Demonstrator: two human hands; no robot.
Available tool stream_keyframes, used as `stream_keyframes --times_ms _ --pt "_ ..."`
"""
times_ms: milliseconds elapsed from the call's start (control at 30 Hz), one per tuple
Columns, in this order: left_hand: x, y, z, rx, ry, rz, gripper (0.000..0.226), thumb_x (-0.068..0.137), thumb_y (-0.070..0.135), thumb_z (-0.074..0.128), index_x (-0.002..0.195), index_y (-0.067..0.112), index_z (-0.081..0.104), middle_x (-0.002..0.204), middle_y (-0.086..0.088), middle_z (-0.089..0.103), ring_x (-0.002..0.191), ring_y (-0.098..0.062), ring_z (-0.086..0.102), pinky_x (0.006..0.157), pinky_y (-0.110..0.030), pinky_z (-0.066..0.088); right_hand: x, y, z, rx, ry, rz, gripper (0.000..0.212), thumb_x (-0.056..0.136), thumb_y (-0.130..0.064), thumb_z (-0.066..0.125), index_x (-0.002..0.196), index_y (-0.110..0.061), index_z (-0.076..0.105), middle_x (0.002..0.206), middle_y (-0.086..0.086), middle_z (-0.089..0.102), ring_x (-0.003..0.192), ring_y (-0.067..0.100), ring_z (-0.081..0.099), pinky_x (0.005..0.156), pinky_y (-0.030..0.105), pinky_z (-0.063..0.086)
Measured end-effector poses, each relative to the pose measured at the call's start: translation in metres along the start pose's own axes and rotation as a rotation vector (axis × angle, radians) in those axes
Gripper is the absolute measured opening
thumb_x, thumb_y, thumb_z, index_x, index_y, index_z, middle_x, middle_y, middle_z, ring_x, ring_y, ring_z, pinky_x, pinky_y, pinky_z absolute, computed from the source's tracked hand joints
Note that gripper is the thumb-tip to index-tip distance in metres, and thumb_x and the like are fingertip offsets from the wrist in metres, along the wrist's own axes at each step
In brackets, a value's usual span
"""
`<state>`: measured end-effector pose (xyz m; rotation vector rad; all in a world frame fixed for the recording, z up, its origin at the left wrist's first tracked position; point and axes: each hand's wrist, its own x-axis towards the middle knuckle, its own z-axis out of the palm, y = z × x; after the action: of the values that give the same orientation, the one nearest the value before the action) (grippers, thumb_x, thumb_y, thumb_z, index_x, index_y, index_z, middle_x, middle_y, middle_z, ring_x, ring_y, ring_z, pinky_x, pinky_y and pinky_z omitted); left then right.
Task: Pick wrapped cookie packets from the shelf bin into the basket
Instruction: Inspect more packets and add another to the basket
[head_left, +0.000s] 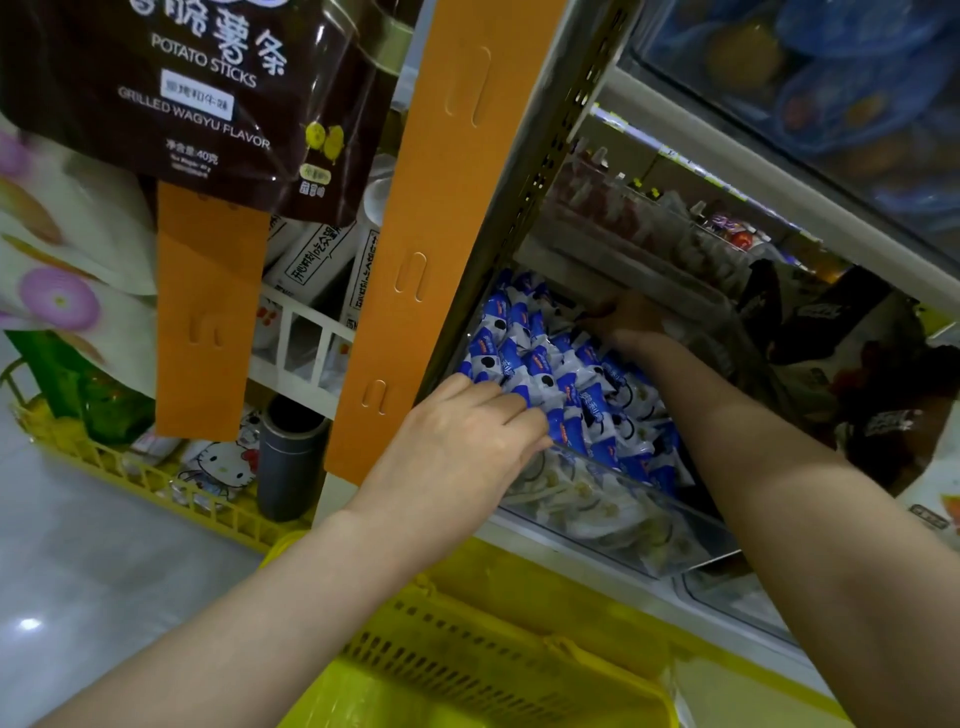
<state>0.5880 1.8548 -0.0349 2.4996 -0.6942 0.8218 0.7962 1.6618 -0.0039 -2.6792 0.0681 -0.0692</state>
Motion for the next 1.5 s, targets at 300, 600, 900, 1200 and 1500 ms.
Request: stream_keyframes --times_ms 300,600,900,1200,1500 --pt "-0.001 0.006 -0.003 0.024 -0.045 -0.030 0.033 0.092 0.027 0.036 0.078 0.017 0.065 0.069 0.004 0.065 0.067 -0.018 0.059 0.068 -0.030 0.046 -0.034 -0.018 -0.017 0.275 0.348 -0.152 0.024 0.091 -0.020 0.056 0.112 -0.009 0.058 0.111 0.010 0.065 0.093 0.022 0.065 0.084 0.033 0.054" --pt "-0.018 0.025 -0.015 -0.071 -0.052 -0.003 0.022 0.095 0.015 0.048 0.111 0.008 0.061 0.104 -0.007 0.064 0.099 -0.024 0.059 0.091 -0.030 0.032 -0.164 -0.030 -0.036 0.400 0.476 -0.457 0.012 0.089 -0.019 0.060 0.099 -0.018 0.053 0.085 -0.019 0.055 0.076 -0.014 0.056 0.069 0.001 0.042" --pt "-0.066 0.067 -0.008 -0.776 -0.073 -0.548 0.020 0.086 0.045 0.046 0.099 0.029 0.045 0.098 0.019 0.052 0.094 0.008 0.049 0.076 -0.006 0.036 -0.275 0.005 -0.010 0.563 0.289 -0.590 0.017 0.088 -0.019 0.060 0.101 -0.024 0.051 0.093 -0.012 0.058 0.082 0.001 0.061 0.073 0.014 0.049" --pt "-0.095 0.077 0.019 -1.070 -0.128 -0.902 0.017 0.093 0.007 0.049 0.078 0.012 0.056 0.072 -0.005 0.060 0.070 -0.017 0.055 0.062 -0.029 0.043 -0.319 0.026 0.051 0.998 -0.343 0.074 0.010 0.093 -0.009 0.051 0.097 -0.009 0.060 0.073 -0.007 0.066 0.059 -0.007 0.060 0.050 0.007 0.042" --pt "-0.103 0.078 0.030 -1.020 -0.146 -0.972 0.028 0.095 0.016 0.048 0.069 0.006 0.046 0.063 -0.006 0.042 0.058 -0.013 0.041 0.047 -0.016 0.033 -0.319 0.039 0.063 0.564 -0.206 -0.158 0.021 0.083 -0.014 0.067 0.080 -0.033 0.058 0.081 -0.001 0.066 0.077 0.013 0.060 0.067 0.029 0.048"
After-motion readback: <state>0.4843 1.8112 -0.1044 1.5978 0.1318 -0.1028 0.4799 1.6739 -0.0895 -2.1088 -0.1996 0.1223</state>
